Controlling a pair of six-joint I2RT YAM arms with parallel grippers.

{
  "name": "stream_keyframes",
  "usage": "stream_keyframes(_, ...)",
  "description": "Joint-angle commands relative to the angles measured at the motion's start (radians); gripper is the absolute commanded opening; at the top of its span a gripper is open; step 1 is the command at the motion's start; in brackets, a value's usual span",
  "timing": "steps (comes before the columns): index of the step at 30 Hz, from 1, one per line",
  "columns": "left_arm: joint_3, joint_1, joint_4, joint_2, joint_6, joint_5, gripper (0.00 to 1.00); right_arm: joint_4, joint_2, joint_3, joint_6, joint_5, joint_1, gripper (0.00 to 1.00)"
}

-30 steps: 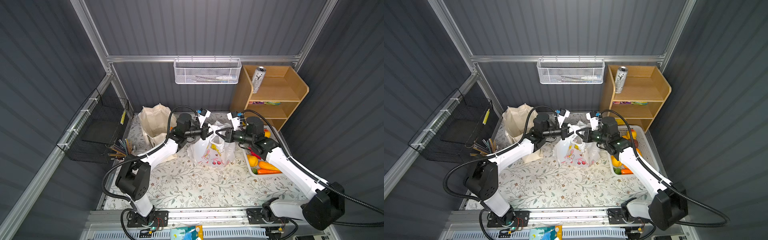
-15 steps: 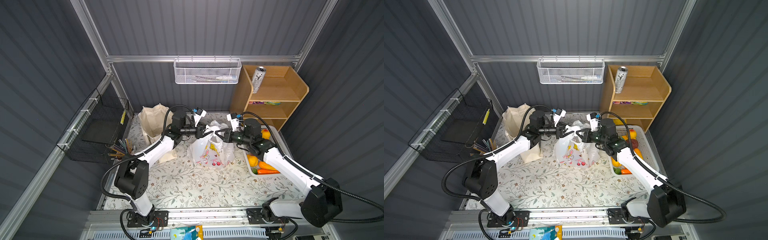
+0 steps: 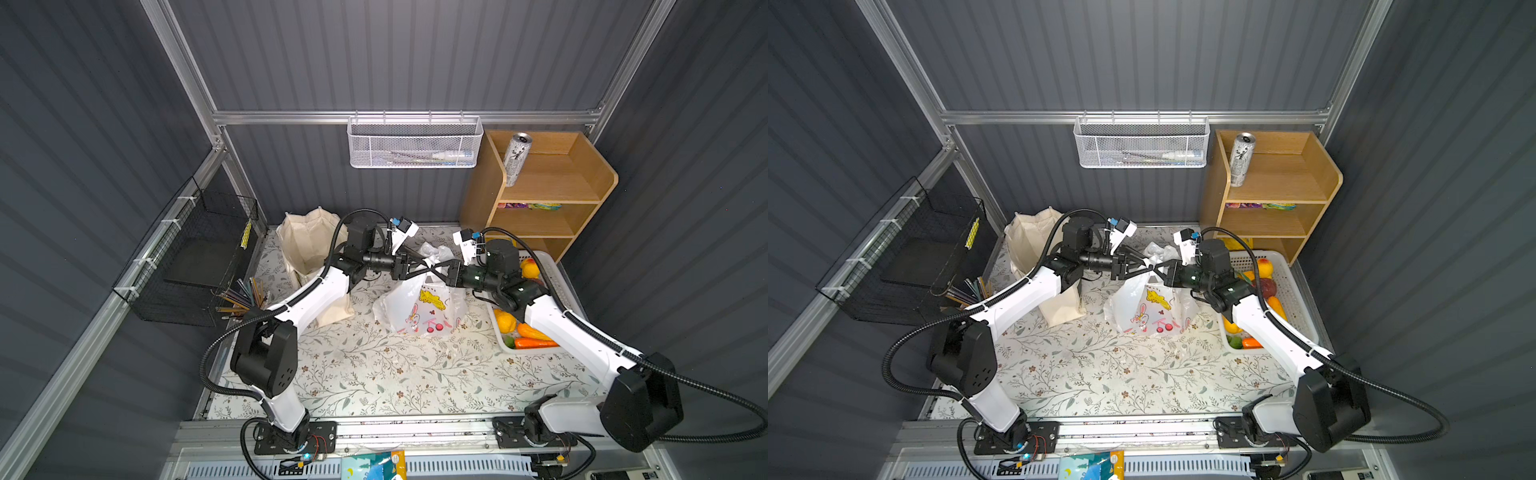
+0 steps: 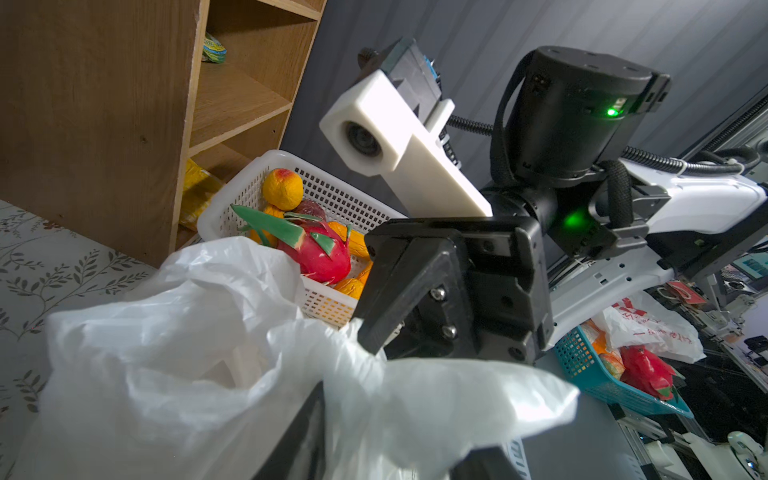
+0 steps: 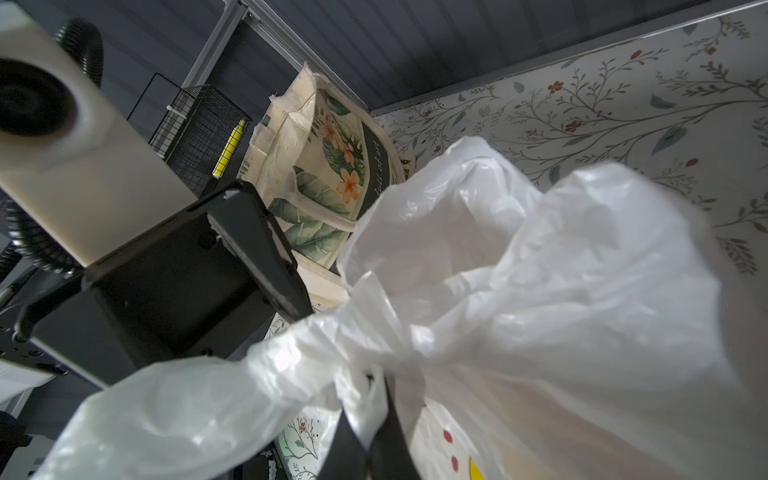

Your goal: Place the mixed food into the grocery bags and tie them

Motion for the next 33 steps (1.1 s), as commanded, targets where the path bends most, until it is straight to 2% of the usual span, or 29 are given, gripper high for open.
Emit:
stream_keyframes(1,-0.066,-0.003,0.082,-0.072,0.004,-0.151,0.49,0.013,-0.008,-0.014,0.005,-0.011,0.003,0.00)
stream_keyframes(3,-0.104,-0.003,0.121,-0.119,0.013,-0.216,0.53,0.012,-0.015,-0.021,0.005,-0.010,0.003,0.00)
stream_keyframes(5,-0.091,-0.003,0.075,-0.137,0.040,-0.240,0.55,0.015,-0.021,-0.024,0.005,-0.010,0.003,0.00)
stream_keyframes(12,-0.072,-0.009,-0.016,-0.126,0.076,-0.212,0.59,0.032,-0.023,-0.033,0.006,-0.022,0.004,0.00)
stream_keyframes(18,-0.020,-0.053,-0.116,-0.079,0.134,-0.216,0.61,0.036,-0.017,-0.033,0.004,-0.035,0.006,0.00)
stream_keyframes(22,-0.013,-0.067,-0.054,-0.047,0.095,-0.234,0.61,0.039,-0.014,-0.036,0.004,-0.036,0.007,0.00)
stream_keyframes(30,-0.044,-0.069,0.110,-0.031,0.000,-0.262,0.54,0.037,-0.021,-0.051,0.001,-0.038,0.008,0.00)
stream_keyframes(33,-0.061,-0.069,0.149,-0.035,-0.020,-0.258,0.46,0.038,-0.028,-0.065,0.001,-0.036,0.008,0.00)
